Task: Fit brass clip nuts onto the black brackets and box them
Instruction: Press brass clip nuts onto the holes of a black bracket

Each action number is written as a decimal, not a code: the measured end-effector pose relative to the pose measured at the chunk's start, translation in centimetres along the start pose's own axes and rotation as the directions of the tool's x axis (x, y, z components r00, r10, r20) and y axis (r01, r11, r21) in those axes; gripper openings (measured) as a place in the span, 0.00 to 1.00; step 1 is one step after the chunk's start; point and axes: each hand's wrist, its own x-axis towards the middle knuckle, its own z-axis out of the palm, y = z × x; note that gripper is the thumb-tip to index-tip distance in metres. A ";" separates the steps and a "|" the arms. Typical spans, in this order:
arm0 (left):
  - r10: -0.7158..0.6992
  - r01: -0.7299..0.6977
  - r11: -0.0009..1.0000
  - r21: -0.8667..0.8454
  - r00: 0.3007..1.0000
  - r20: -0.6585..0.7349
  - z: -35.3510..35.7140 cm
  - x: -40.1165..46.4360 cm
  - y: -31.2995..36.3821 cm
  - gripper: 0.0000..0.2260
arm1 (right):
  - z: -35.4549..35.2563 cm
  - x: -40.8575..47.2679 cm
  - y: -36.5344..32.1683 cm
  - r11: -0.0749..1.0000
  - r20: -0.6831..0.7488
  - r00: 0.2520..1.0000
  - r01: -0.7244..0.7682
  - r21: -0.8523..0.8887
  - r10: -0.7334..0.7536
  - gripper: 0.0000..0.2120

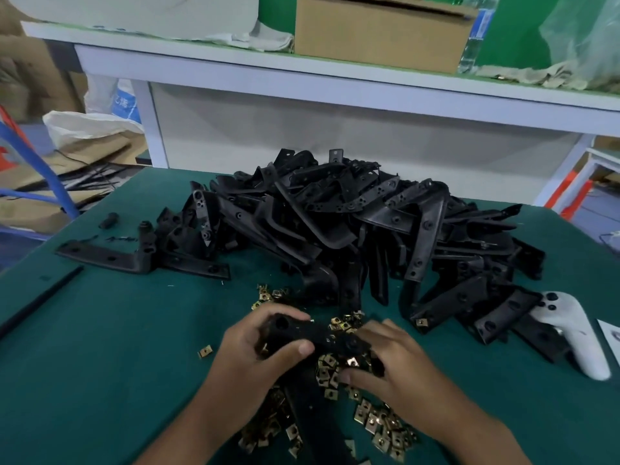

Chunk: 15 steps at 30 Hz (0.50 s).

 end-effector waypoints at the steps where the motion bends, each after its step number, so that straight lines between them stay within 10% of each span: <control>1: -0.012 0.011 1.000 0.019 0.999 0.041 0.2 -0.1 -0.1 0.15 | 0.1 0.0 0.0 1.000 -0.004 1.000 0.005 0.018 -0.005 0.19; 15: -0.081 0.030 0.949 0.314 0.985 0.149 0.2 -0.2 -1.0 0.20 | -0.6 0.1 0.2 0.951 -0.246 0.967 0.011 0.309 0.069 0.07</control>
